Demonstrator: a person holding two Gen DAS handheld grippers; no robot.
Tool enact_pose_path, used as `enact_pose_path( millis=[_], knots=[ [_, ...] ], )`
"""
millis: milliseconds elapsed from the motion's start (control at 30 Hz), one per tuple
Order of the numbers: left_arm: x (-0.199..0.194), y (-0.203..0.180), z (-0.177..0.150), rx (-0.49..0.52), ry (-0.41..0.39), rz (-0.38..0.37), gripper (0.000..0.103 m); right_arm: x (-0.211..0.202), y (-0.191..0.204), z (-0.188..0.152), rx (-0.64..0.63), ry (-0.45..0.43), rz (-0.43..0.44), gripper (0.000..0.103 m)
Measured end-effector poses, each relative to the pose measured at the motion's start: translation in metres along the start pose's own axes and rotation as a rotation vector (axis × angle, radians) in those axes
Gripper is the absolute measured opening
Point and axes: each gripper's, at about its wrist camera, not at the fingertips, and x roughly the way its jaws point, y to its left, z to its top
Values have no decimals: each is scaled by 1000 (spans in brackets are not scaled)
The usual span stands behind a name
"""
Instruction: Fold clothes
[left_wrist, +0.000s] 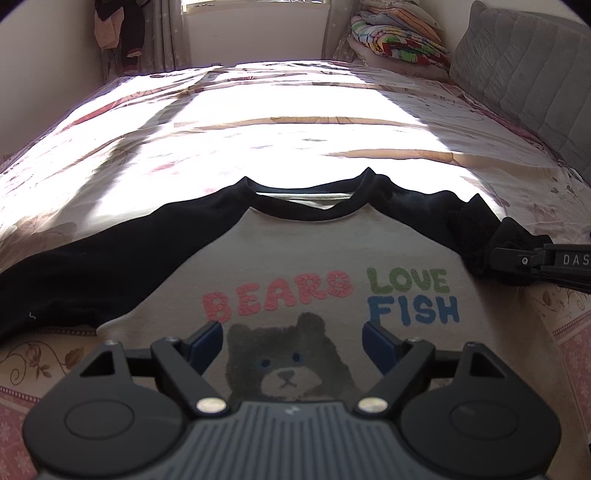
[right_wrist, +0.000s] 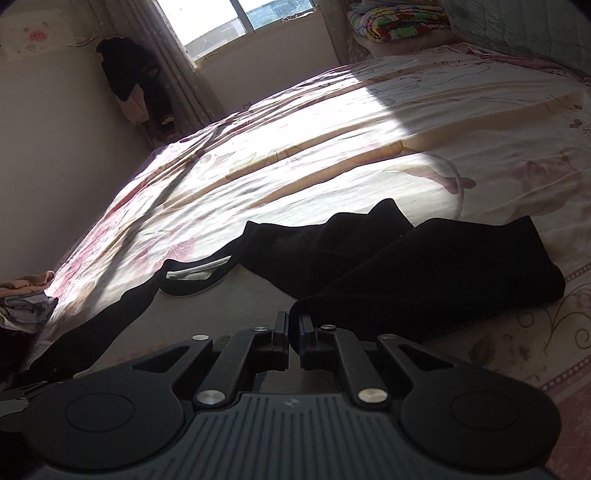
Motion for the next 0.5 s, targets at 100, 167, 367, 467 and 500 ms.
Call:
enact_pose_path(
  millis=[100, 167, 367, 467, 500],
  knots=[
    [0, -1, -1, 6, 2, 2, 84, 7, 1, -5, -14, 50, -34, 6],
    [1, -2, -1, 9, 3, 3, 84, 9, 2, -7, -27, 66, -47, 6],
    [3, -4, -2, 14, 6, 10, 84, 12, 5, -8, -61, 91, -73, 6],
    [3, -5, -2, 18, 7, 12, 84, 12, 8, -8, -76, 98, -84, 7],
    [3, -5, -2, 20, 8, 13, 84, 11, 8, -8, -82, 99, -89, 7]
  ],
)
